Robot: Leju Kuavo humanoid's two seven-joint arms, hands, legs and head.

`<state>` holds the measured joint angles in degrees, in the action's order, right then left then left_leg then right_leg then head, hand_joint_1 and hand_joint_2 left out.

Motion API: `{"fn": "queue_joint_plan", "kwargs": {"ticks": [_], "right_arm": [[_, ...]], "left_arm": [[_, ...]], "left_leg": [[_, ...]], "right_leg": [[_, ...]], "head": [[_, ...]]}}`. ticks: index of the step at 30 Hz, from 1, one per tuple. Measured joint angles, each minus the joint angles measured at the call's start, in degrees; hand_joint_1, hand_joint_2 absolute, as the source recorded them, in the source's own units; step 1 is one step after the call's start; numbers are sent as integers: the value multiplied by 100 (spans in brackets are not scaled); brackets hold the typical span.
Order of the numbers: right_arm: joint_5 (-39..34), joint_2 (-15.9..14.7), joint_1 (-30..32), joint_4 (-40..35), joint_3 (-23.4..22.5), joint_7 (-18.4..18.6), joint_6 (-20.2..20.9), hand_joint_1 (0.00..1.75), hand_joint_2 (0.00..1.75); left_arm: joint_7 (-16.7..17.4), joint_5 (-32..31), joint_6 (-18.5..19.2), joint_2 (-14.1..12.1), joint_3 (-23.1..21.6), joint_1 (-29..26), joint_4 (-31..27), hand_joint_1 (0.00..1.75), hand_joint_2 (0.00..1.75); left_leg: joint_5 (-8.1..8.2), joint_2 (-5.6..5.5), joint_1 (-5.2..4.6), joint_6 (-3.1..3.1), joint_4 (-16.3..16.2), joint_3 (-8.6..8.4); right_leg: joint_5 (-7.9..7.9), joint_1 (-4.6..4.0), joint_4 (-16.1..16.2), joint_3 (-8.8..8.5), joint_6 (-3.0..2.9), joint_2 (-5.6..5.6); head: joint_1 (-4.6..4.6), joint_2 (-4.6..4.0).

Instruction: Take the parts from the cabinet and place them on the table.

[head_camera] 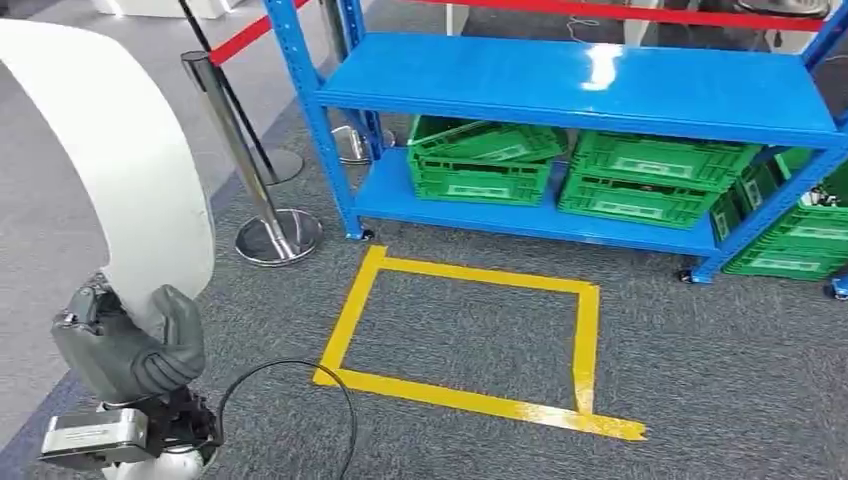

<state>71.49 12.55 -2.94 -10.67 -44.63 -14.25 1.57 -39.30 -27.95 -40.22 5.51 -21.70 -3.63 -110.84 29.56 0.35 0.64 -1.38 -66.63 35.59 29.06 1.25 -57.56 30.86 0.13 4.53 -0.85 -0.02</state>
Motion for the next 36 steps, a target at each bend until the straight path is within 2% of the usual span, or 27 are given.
{"fn": "queue_joint_plan", "kwargs": {"ticks": [1,2,3,6,7,8,9,10,11,12,13,15,16,17,18,21,22,23,24,26,27,28,29,31,32,33,36], "right_arm": [[0,0,-7,0,0,0,0,0,0],[0,0,-10,0,0,0,0,0,0],[0,0,-11,0,0,-2,0,0,0],[0,0,-15,0,0,-4,2,0,0],[0,0,-24,0,0,-9,2,0,0],[0,0,-31,0,0,-15,4,0,0],[0,0,-29,0,0,-20,4,0,0],[0,0,-21,0,0,-17,7,0,0],[0,0,-2,0,0,-17,7,0,0],[0,-4,9,0,0,-15,7,0,0],[0,-13,17,0,-2,-17,9,0,0],[0,-15,6,0,-2,-17,11,0,0],[-2,-15,1,0,-2,-22,11,0,0],[-2,-17,1,0,-2,-24,11,0,0],[-2,-17,10,2,-2,-28,15,0,0],[-2,-18,25,2,-4,-31,15,0,0],[-2,-15,21,2,-4,-33,15,0,0],[-4,-15,7,0,-4,-35,15,0,0],[-4,-13,0,0,-4,-39,17,0,0],[-4,-9,19,0,-4,-37,22,0,0],[-4,-13,30,0,-7,-35,22,0,0],[-4,-17,32,0,-9,-35,28,0,0],[-4,-17,23,0,-9,-35,31,0,0],[-2,-17,-5,0,-7,-44,48,0,0],[-2,-15,-9,0,-7,-50,52,0,0],[-2,-15,-9,0,-7,-55,59,0,0],[-2,-15,-13,0,-7,-63,70,0,0]], "left_arm": [[0,2,0,-2,0,1,0,175,175],[4,2,0,-9,0,6,0,175,175],[26,2,2,-13,-2,13,0,175,175],[44,15,-2,-35,0,1,0,175,175],[57,11,0,-37,-2,-3,0,175,175],[61,11,-2,-37,-2,1,0,175,175],[74,13,-2,-37,-2,13,0,175,175],[85,13,0,-37,-4,11,0,175,175],[87,13,0,-42,-4,10,0,175,175],[101,13,0,-46,-4,5,2,175,175],[112,15,0,-48,-4,-1,2,175,175],[114,13,0,-55,-4,1,0,175,175],[114,15,0,-55,-4,0,0,175,175],[116,15,0,-55,-4,1,2,175,175],[116,17,0,-59,-4,22,2,175,175],[122,35,4,-74,-11,15,0,175,175],[125,39,4,-79,-11,15,0,175,175],[127,44,2,-83,-11,9,0,175,175],[127,44,2,-87,-11,35,0,175,175],[129,52,2,-89,-15,45,0,175,175],[136,55,2,-96,-15,42,0,175,175],[153,63,2,-103,-15,38,2,175,175],[171,63,2,-109,-18,37,2,175,175],[203,85,2,-122,-24,39,2,175,175],[208,103,2,-125,-26,44,0,175,175],[210,107,2,-129,-31,61,2,175,175],[208,111,2,-138,-50,65,0,175,175]], "left_leg": [[-221,156,-7,25,541,-288],[-167,512,-67,46,869,-456],[-176,495,-96,117,901,-437],[-205,281,-120,183,889,-344],[-265,195,-52,258,968,-385],[-278,152,-56,281,970,-373],[-293,78,-52,315,970,-353],[-301,9,-55,327,970,-337],[-308,-77,-67,338,969,-323],[-314,-160,-78,346,967,-317],[-316,-249,-85,344,966,-318],[-320,-430,-86,336,940,-322],[-309,-500,-83,321,914,-319],[-293,-562,-71,295,879,-298],[-282,-629,-111,259,792,-230],[-355,-853,-28,147,806,-129],[-351,-934,-41,121,794,-115],[-263,-593,-77,88,693,-70],[-84,-288,-74,46,387,72],[319,-114,-44,0,-505,493],[428,-92,-30,-12,-859,662],[404,-83,-20,-17,-960,706],[259,-74,-17,-11,-817,624],[-253,20,-35,51,142,123],[-407,257,-81,119,642,-136],[-291,458,-162,159,755,-214],[-304,270,-182,218,802,-160]], "right_leg": [[7,-1,0,-16,12,59],[15,-28,0,-25,38,105],[19,-56,-8,-9,75,156],[-2,-55,21,-45,156,349],[72,-35,-7,22,201,334],[197,-25,-130,43,217,15],[426,-18,-517,208,208,-271],[640,-18,-971,410,208,-381],[828,-20,-1444,631,209,-428],[886,-26,-1710,768,206,-443],[790,-29,-1702,780,197,-446],[303,-32,-1004,467,174,-484],[49,-20,-517,244,159,-610],[25,8,-215,103,150,-944],[58,54,-96,68,157,-1159],[88,-9,-125,28,126,-961],[62,41,-79,9,83,-862],[56,34,-67,-10,60,-763],[69,29,-64,-20,25,-663],[92,3,-64,-27,-10,-448],[100,-1,-65,-27,-17,-349],[105,-6,-65,-30,-17,-262],[112,-11,-65,-37,-20,-180],[136,-23,-64,-78,-11,-37],[152,-29,-61,-106,4,19],[174,-68,-65,-105,39,78],[183,-67,-16,-147,112,279]], "head": [[0,0],[4,0],[-1,0],[4,0],[2,0],[31,0],[43,0],[57,0],[50,0],[57,0],[50,0],[52,0],[55,0],[55,0],[42,0],[50,0],[37,0],[38,0],[-46,0],[-42,0],[-39,0],[-37,0],[-39,0],[-39,0],[-39,0],[-35,0],[-42,0]]}}
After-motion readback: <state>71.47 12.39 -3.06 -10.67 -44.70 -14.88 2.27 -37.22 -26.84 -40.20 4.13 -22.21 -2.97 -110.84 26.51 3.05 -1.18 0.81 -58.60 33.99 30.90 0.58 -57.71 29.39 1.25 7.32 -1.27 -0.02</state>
